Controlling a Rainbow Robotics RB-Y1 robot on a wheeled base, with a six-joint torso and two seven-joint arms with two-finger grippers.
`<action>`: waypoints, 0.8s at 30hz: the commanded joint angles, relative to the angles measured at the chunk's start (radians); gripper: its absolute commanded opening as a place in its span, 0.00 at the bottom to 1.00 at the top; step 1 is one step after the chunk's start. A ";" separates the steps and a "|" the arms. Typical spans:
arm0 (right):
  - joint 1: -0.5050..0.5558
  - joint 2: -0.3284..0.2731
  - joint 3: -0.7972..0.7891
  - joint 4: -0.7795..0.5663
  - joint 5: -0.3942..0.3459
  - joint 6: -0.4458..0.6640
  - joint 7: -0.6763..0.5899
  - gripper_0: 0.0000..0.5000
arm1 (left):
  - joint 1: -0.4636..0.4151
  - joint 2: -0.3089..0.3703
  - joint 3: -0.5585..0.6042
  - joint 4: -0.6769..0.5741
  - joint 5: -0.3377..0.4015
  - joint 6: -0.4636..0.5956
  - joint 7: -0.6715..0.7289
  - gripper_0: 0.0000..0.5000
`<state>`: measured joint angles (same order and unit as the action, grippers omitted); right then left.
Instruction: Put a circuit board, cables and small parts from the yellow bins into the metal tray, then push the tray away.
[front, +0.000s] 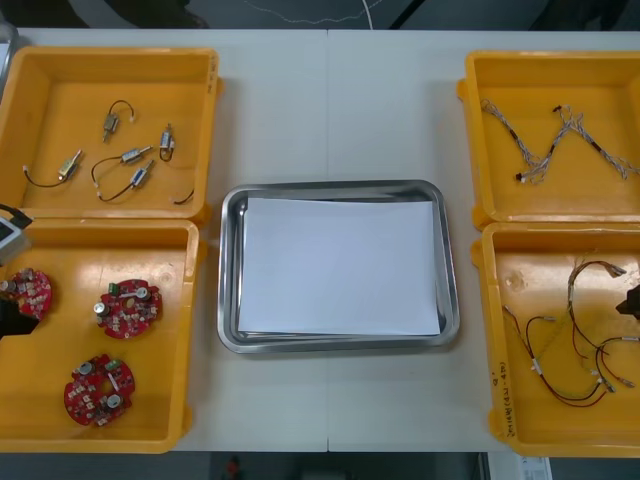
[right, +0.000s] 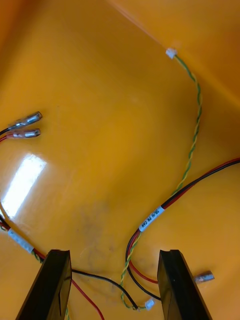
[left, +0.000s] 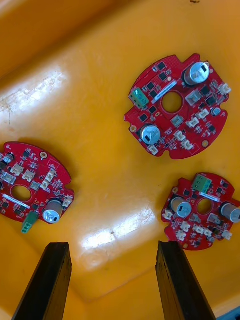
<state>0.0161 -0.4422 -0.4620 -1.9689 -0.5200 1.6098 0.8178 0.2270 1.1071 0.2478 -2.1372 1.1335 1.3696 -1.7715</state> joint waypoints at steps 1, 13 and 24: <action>-0.002 0.030 0.019 0.025 0.011 -0.033 -0.042 1.00 | 0.063 0.057 -0.001 0.020 0.022 -0.072 -0.190 1.00; -0.001 0.046 0.032 0.094 0.012 -0.070 -0.051 1.00 | 0.069 0.103 -0.085 0.125 0.055 -0.224 -0.379 1.00; 0.001 0.046 0.042 0.151 0.025 -0.107 -0.065 1.00 | 0.068 0.129 -0.117 0.183 0.068 -0.284 -0.422 1.00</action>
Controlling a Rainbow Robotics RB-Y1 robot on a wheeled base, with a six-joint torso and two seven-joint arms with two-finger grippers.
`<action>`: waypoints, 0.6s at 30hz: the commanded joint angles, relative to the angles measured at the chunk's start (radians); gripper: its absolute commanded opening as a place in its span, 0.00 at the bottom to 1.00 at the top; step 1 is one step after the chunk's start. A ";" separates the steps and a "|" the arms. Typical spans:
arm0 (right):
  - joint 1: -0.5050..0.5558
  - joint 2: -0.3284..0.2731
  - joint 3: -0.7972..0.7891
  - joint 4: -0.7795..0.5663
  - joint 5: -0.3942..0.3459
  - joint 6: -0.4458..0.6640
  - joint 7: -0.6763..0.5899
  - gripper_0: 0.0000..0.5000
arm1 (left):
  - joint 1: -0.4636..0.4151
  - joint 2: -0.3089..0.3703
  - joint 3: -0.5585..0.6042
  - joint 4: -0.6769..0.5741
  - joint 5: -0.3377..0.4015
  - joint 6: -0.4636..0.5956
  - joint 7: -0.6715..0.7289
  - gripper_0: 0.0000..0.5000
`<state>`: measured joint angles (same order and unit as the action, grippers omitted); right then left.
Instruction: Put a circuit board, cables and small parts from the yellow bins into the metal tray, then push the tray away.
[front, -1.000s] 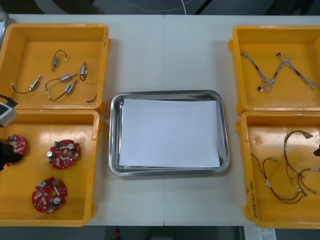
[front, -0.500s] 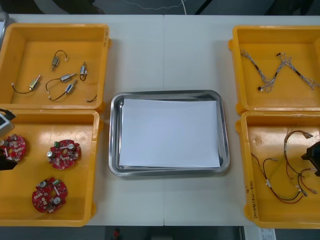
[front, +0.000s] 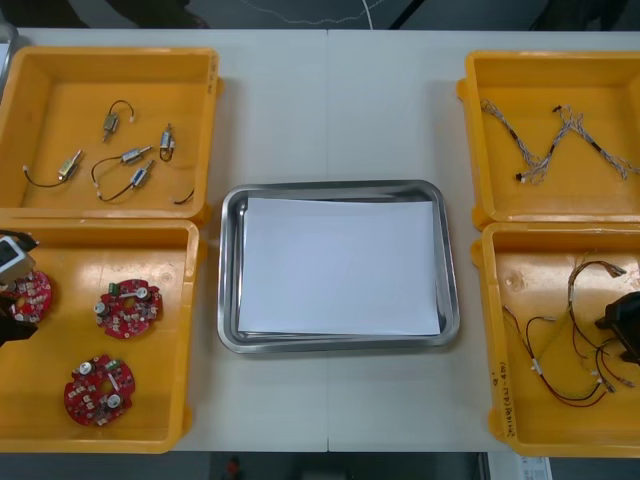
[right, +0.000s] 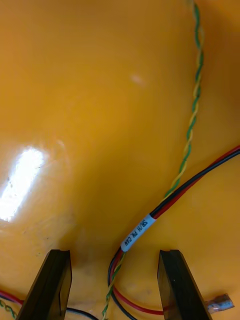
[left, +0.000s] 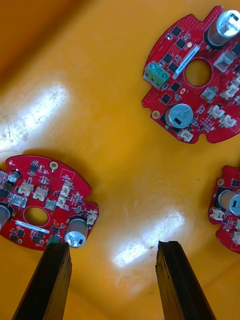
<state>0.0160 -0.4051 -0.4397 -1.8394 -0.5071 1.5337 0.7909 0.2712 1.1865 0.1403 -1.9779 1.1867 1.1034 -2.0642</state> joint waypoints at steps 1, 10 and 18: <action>0.001 0.009 0.021 0.031 0.012 -0.037 -0.038 1.00 | 0.023 0.053 -0.013 0.030 0.016 -0.023 -0.136 1.00; 0.004 0.009 0.032 0.035 0.022 -0.020 -0.052 1.00 | -0.023 0.064 -0.093 0.085 0.022 -0.083 -0.149 1.00; 0.002 0.009 0.033 0.035 0.013 -0.010 -0.067 0.00 | -0.044 0.064 -0.114 0.114 0.016 -0.099 -0.160 1.00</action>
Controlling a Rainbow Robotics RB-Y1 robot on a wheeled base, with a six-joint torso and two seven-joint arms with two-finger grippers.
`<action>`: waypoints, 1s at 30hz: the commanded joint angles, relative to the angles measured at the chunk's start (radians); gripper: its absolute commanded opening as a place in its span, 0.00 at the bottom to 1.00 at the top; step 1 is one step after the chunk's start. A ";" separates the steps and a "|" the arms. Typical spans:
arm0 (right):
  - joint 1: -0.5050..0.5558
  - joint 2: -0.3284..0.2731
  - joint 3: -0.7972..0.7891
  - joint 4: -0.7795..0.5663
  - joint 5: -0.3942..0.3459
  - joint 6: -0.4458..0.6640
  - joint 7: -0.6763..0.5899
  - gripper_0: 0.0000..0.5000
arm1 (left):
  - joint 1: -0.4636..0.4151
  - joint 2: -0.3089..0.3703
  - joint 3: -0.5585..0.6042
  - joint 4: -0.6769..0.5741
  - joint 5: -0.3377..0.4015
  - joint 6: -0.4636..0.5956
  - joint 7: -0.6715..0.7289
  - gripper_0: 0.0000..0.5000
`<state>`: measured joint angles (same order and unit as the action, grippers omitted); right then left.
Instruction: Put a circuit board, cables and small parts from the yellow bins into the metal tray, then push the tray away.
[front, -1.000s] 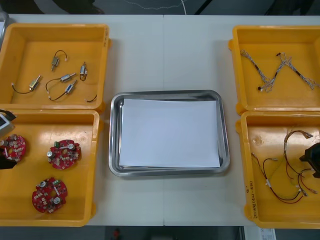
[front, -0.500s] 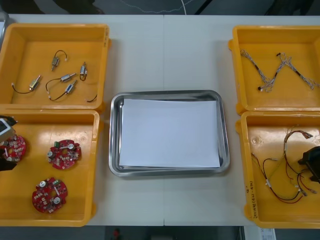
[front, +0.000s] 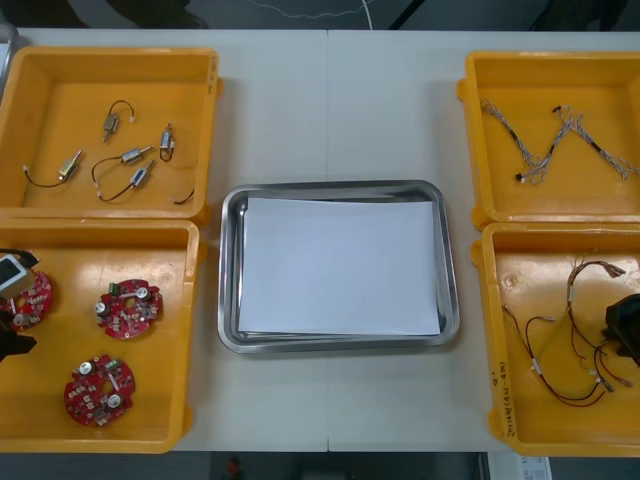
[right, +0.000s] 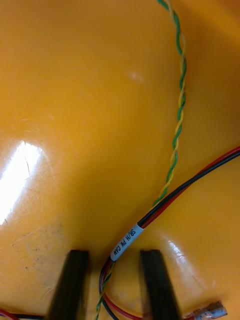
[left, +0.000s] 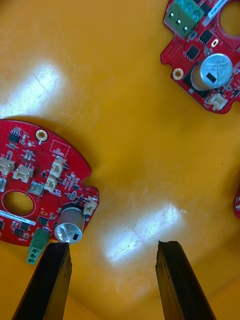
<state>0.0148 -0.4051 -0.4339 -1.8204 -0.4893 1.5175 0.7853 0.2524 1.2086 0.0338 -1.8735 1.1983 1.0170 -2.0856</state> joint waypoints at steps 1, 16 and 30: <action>0.004 0.009 0.026 0.016 -0.006 0.007 -0.061 0.00 | -0.025 0.040 -0.008 0.011 0.003 -0.011 -0.139 1.00; 0.004 -0.034 -0.042 -0.189 -0.040 0.130 -0.052 0.00 | -0.120 0.040 -0.071 0.082 0.006 -0.020 -0.160 1.00; -0.021 -0.169 -0.062 -0.381 -0.098 0.375 -0.015 0.00 | -0.165 0.040 -0.130 0.112 0.001 -0.021 -0.163 1.00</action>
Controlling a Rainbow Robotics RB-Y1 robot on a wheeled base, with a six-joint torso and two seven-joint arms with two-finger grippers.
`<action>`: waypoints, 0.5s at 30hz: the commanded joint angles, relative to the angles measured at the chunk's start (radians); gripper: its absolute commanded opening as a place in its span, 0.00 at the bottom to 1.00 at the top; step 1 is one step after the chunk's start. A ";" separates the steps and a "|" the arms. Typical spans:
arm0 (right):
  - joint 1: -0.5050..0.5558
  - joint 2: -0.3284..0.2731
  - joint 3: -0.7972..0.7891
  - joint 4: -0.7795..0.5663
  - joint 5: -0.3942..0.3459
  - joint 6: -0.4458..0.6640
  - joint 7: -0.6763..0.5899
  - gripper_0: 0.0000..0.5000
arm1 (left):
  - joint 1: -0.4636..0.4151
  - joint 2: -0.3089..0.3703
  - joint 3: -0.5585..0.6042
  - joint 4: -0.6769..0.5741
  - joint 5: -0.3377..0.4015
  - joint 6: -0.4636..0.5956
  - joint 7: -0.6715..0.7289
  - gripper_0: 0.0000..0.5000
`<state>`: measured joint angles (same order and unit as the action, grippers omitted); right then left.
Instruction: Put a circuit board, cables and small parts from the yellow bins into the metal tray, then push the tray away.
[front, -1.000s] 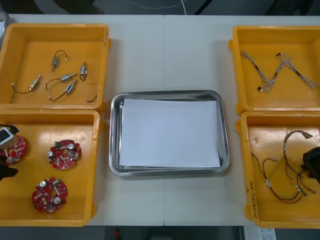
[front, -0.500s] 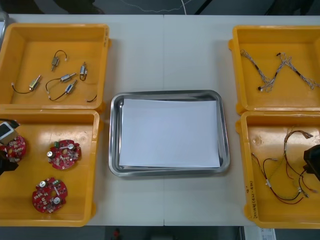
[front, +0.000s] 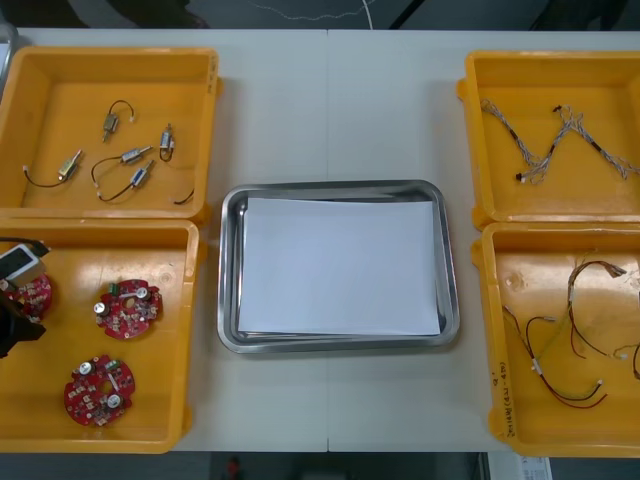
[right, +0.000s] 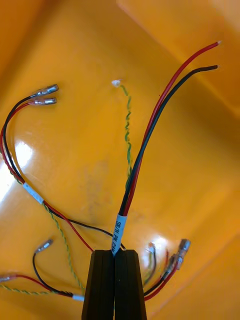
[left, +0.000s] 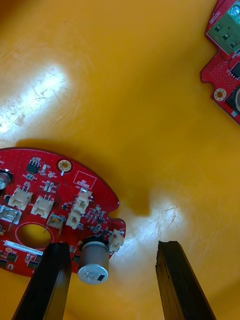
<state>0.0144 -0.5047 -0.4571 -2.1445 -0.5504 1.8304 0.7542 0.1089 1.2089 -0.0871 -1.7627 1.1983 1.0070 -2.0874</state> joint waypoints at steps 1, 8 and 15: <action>-0.024 -0.074 -0.040 -0.060 -0.048 0.072 0.017 0.00 | -0.021 0.040 -0.011 0.002 0.001 -0.010 -0.161 1.00; -0.059 -0.129 -0.083 -0.114 -0.198 0.089 0.045 0.00 | -0.020 0.041 -0.017 0.006 -0.003 -0.011 -0.161 1.00; -0.094 -0.169 -0.098 -0.129 -0.316 0.089 0.099 0.00 | -0.018 0.041 -0.019 0.017 -0.014 -0.011 -0.164 1.00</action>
<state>-0.0447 -0.6201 -0.5239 -2.2409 -0.8329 1.9127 0.7860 0.1067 1.2090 -0.0928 -1.7528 1.1946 1.0067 -2.0876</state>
